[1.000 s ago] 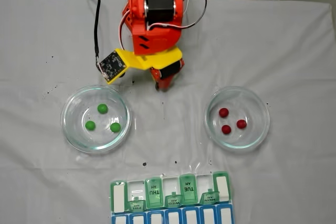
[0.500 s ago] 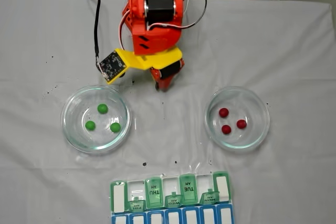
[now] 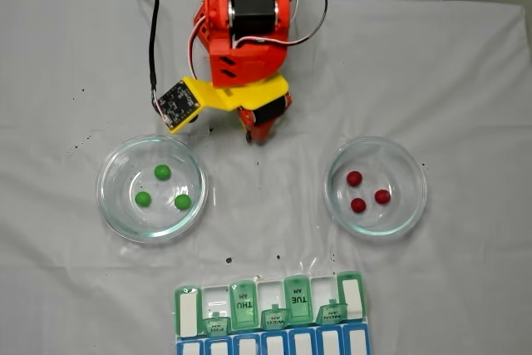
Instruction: Sort medicines into box.
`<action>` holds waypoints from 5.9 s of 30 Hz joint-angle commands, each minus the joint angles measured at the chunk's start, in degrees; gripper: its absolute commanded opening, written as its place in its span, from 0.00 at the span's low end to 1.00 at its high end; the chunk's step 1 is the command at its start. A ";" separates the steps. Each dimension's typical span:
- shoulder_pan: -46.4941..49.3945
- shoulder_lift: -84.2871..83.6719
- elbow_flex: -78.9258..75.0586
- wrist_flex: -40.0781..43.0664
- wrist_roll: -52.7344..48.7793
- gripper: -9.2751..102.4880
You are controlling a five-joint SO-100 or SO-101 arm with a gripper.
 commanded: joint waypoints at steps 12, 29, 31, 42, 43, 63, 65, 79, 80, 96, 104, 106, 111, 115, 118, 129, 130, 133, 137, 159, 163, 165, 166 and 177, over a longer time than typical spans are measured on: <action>-2.90 1.14 -0.53 -0.62 -2.81 0.08; -3.08 1.14 -0.53 -0.62 -2.99 0.08; -3.08 1.14 -0.53 -0.62 -2.99 0.08; -3.08 1.14 -0.53 -0.62 -3.08 0.08; -3.69 1.14 -0.53 -0.44 -4.39 0.08; -25.40 -9.76 -37.27 6.42 -0.53 0.08; -27.07 -14.59 -42.89 10.72 0.09 0.08; -34.37 -40.87 -61.26 13.45 8.44 0.09; -34.89 -43.24 -62.40 13.54 8.61 0.09; -36.39 -52.29 -60.03 5.10 15.03 0.08; -33.66 -63.02 -67.41 4.48 15.21 0.10; -33.13 -65.13 -69.26 4.57 15.12 0.10; -33.31 -67.24 -70.22 3.60 14.85 0.14; -34.63 -66.18 -68.64 2.81 14.50 0.16; -35.86 -65.21 -67.41 2.02 14.24 0.16; -37.79 -66.80 -64.95 -3.25 13.97 0.21; -37.79 -67.15 -65.13 -3.34 13.97 0.21; -37.79 -68.73 -65.13 -4.13 14.50 0.23; -37.71 -71.02 -66.18 -4.39 14.59 0.22; -37.00 -74.97 -66.18 -8.26 15.12 0.23; -36.83 -76.11 -66.62 -8.44 15.29 0.23; -36.56 -76.46 -66.62 -8.88 15.38 0.23; -36.47 -76.55 -66.62 -9.05 15.38 0.24; -36.21 -76.55 -65.48 -11.43 15.29 0.25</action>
